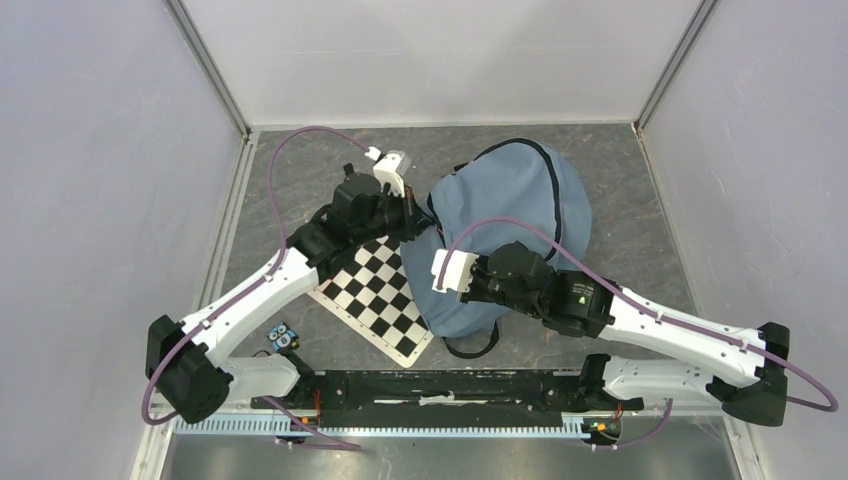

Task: Pack the student bag
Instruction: Zip the student bag at the center of the board, then place the student bag at the center of the board.

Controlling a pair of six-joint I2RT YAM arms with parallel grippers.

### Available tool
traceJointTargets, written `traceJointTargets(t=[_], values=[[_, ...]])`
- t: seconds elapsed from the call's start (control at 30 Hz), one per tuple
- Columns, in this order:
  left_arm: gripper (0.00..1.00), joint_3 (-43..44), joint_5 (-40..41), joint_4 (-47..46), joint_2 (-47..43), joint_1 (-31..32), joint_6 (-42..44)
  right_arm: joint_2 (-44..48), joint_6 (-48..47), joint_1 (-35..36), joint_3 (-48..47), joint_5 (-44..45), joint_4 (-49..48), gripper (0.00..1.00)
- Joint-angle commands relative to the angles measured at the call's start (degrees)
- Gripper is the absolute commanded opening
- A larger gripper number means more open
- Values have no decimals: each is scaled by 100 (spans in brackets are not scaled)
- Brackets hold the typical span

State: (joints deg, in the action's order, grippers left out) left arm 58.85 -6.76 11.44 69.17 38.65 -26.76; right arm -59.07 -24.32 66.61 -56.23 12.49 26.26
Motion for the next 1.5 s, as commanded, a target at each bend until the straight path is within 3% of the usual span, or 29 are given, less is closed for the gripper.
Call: traceJointTargets(t=[0.0, 0.23, 0.97, 1.23, 1.27, 1.3, 1.33, 1.4, 1.43, 1.47], values=[[2, 693, 1408, -433, 276, -656, 550, 245, 311, 98, -24, -359, 526, 0], [2, 777, 1582, -388, 443, -883, 520, 504, 653, 98, 9, 257, 33, 0], [2, 1838, 841, -1037, 1789, -1462, 75, 704, 880, 98, 622, -518, -480, 0], [2, 2202, 508, -803, 2253, -1480, 268, 783, 1011, 97, 686, -54, -716, 0], [2, 2225, 472, -746, 2276, -1481, 317, 778, 1077, 98, 694, 92, -743, 6], [4, 2230, 413, -708, 2276, -1475, 361, 770, 1137, 98, 693, 298, -757, 20], [15, 2213, 375, -682, 2256, -1483, 388, 749, 1200, 98, 684, 494, -765, 32], [59, 2134, 315, -661, 2166, -1478, 416, 680, 1328, 98, 645, 826, -782, 63], [79, 2074, 300, -663, 2092, -1477, 438, 634, 1376, 98, 619, 975, -790, 73], [93, 2004, 291, -661, 2019, -1479, 458, 587, 1445, 90, 585, 1085, -802, 82]])
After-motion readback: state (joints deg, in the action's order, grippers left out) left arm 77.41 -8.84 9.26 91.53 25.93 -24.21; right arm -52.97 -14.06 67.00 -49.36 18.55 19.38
